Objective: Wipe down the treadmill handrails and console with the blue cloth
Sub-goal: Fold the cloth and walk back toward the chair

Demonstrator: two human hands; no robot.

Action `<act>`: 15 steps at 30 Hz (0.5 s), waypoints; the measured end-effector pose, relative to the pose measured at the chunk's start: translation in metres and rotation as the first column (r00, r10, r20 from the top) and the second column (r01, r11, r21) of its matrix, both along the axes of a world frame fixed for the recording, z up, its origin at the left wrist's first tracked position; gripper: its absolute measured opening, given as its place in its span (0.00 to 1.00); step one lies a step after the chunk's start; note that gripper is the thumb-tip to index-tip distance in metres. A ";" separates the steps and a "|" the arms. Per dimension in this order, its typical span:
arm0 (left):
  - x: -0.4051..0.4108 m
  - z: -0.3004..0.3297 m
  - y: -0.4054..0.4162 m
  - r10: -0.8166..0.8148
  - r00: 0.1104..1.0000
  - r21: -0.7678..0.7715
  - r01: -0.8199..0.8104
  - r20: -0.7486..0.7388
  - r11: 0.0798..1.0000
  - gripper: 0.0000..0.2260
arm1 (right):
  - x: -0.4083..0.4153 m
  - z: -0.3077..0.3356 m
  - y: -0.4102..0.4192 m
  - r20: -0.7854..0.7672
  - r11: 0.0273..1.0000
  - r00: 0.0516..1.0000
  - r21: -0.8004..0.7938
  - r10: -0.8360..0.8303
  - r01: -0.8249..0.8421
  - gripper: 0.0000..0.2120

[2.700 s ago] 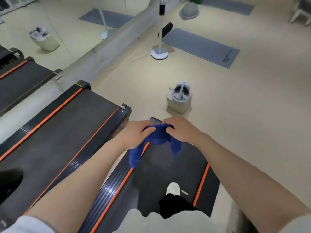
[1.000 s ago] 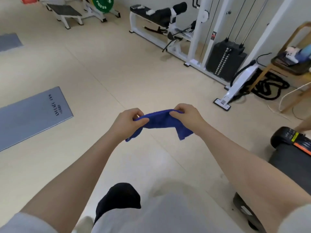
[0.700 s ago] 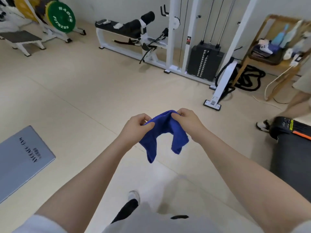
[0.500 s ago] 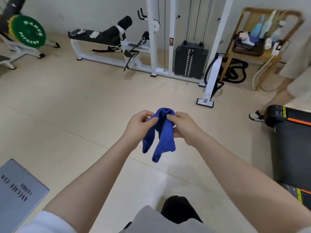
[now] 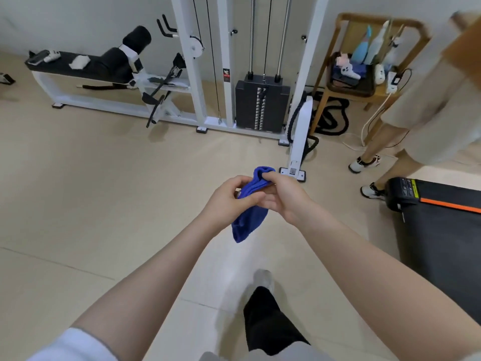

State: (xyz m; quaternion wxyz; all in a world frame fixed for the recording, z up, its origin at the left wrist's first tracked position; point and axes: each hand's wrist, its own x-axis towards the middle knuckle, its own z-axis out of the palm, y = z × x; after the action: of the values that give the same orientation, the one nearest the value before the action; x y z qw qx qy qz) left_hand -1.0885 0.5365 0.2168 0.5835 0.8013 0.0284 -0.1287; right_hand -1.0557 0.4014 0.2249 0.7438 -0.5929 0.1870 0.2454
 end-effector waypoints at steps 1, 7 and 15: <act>0.026 0.002 -0.007 -0.019 0.999 0.041 0.018 0.028 0.999 0.14 | 0.025 0.003 -0.007 0.012 1.000 1.000 -0.026 0.000 0.001 0.12; 0.159 0.009 -0.043 -0.167 0.971 0.248 0.121 0.172 0.961 0.16 | 0.149 0.021 -0.048 0.058 0.989 0.998 -0.150 0.023 -0.014 0.13; 0.297 0.008 -0.063 -0.175 0.975 0.185 0.148 0.138 0.971 0.21 | 0.270 0.007 -0.076 0.164 0.949 0.986 -0.315 0.030 0.024 0.09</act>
State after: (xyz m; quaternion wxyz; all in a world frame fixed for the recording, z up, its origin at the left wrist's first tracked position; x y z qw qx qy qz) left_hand -0.7915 0.4740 0.2244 0.4995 0.8562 -0.0711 -0.1110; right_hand -0.7860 0.3256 0.2324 0.6521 -0.7230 0.1598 0.1629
